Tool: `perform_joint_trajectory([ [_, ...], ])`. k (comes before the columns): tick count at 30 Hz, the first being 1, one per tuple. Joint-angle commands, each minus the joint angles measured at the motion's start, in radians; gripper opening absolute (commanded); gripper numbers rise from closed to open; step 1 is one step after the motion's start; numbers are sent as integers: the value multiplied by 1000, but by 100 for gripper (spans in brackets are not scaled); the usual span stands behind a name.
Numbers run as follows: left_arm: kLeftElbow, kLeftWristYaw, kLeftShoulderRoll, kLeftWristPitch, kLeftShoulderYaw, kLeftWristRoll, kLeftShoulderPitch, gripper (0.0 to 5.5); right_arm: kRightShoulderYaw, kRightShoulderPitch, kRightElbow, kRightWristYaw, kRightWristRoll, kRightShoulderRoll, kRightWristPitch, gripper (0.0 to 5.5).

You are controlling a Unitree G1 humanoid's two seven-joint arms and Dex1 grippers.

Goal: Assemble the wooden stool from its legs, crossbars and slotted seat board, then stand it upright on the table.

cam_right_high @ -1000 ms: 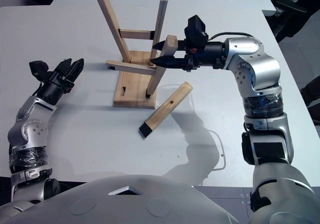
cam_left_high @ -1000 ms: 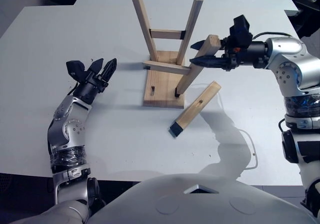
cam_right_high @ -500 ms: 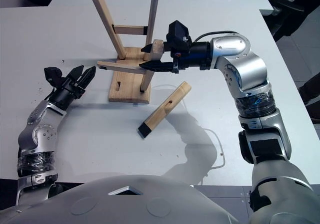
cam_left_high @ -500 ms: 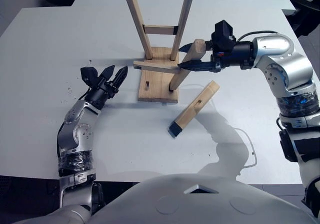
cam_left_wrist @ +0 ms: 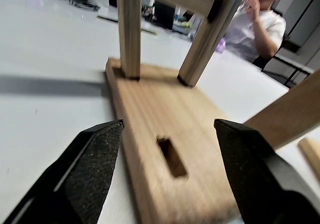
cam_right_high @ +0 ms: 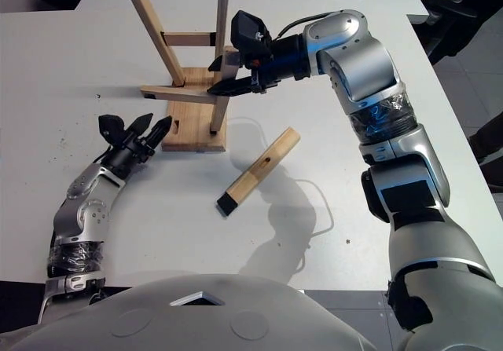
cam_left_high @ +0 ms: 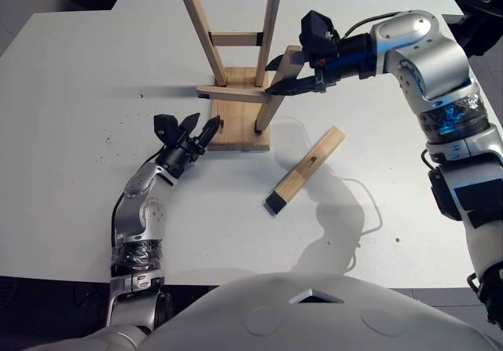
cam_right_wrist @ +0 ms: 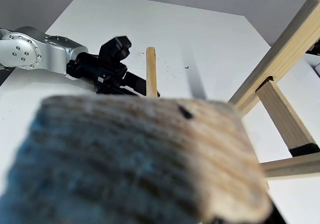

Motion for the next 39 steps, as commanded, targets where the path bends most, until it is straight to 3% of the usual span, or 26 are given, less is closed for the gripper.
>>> perform_joint_trajectory([
  [1, -11, 18, -3, -13, 17, 3, 24, 333, -8, 132, -89, 42, -4, -121, 133, 201],
  [9, -43, 57, -28, -16, 15, 6, 55, 333, -78, 133, -265, 77, 71, -205, 242, 201],
  [16, -66, 52, -47, -30, -74, 66, 119, 333, -66, 66, -311, 69, 69, -170, 286, 201],
  [22, -19, 56, -47, -51, -126, 124, 116, 333, 14, 60, -306, 55, 25, -112, 294, 201],
  [32, 31, 39, -26, -66, -145, 136, 91, 333, 17, 256, -270, -108, -4, -13, 304, 201],
  [38, 44, 20, 1, -49, -116, 113, 70, 333, -109, 277, -299, -202, 40, 5, 269, 201],
  [39, 46, 20, 4, -50, -114, 111, 69, 333, -127, 271, -300, -204, 50, 7, 266, 239],
])
